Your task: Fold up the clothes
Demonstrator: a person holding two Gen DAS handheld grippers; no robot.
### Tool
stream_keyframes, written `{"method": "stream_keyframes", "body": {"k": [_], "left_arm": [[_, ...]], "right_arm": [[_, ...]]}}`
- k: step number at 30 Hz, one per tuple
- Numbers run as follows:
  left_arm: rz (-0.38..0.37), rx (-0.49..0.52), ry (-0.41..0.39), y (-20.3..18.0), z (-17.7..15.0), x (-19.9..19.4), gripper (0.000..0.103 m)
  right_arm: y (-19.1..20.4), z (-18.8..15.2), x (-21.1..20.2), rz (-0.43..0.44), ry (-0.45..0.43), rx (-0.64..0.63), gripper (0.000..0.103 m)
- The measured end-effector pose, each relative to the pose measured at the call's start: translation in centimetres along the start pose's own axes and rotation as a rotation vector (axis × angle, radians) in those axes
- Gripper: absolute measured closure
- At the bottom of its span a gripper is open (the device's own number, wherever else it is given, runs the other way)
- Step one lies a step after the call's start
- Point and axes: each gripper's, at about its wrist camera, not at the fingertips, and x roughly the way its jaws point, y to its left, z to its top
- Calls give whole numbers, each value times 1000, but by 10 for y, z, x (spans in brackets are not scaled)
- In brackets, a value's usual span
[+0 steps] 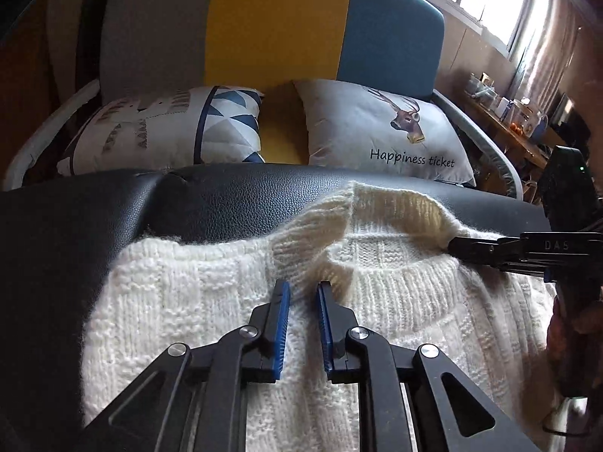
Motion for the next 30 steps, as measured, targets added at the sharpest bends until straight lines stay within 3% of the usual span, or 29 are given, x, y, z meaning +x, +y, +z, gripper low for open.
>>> {"method": "stream_keyframes", "body": {"k": [2,4,8,10,12,14,16,19,26,30], "left_arm": [[-17,-19,10,-1,2,-5,87],[-60,-27,-53,-4,-4,-33,87],[-138,-11,-193,-12,-23,-98,84],[-174,-17,-251,-12,-33,-130,65],[-198,-19,-314,-11,-47,-163,54],[-229,-27,-354,-6,-58,-194,47],[-356,-62,-370,7,-71,-223,45],[-486,-118,-391,27,-95,-261,41],[-574,-207,-408,55,-149,-319,34],[-555,-216,-408,67,-171,-332,32]], "right_arm": [[19,-7,-9,-68,-13,-43,86],[39,-21,-20,-101,-29,-110,73],[76,-70,-35,-124,-22,-261,73],[88,-100,-38,-163,-11,-328,73],[97,-130,-39,-207,0,-392,73],[97,-157,-40,-310,15,-429,73],[90,-180,-49,-390,4,-456,73],[78,-203,-68,-462,-37,-447,73],[69,-236,-91,-551,-92,-419,73],[69,-232,-99,-563,-88,-377,73]]}}
